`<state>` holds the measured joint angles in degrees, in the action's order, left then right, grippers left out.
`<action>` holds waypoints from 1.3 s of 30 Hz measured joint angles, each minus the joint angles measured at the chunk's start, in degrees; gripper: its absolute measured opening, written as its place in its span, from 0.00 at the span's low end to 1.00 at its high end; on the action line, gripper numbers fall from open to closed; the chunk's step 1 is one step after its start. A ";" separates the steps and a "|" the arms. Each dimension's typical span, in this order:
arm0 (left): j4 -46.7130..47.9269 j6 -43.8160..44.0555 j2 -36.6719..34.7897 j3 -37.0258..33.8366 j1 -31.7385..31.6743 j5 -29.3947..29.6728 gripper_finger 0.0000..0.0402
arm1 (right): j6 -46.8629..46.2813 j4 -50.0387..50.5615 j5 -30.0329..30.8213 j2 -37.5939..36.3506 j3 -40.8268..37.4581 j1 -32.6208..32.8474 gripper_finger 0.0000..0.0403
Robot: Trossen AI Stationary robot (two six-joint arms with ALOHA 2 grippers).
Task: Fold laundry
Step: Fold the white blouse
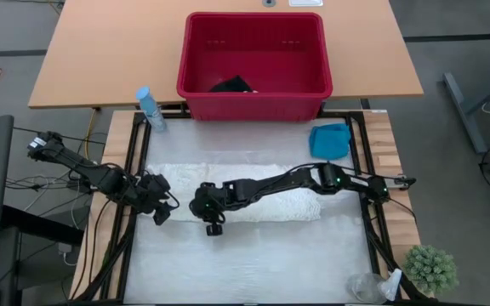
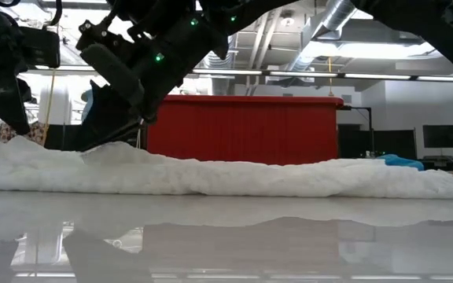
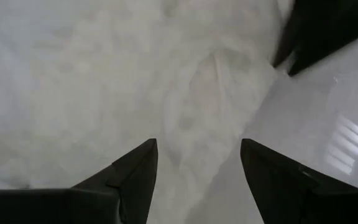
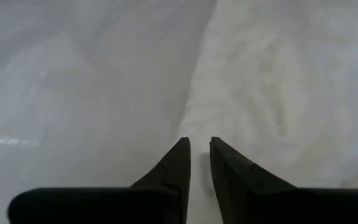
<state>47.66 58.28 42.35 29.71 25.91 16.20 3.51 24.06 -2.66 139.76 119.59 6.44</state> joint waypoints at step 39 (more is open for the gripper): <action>-4.81 -10.60 16.87 0.00 -6.49 1.07 0.38 | -1.53 9.03 4.33 -9.51 0.02 -3.08 0.23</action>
<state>42.84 47.68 59.22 29.71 19.42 17.27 1.98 33.09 1.67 130.26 119.61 3.36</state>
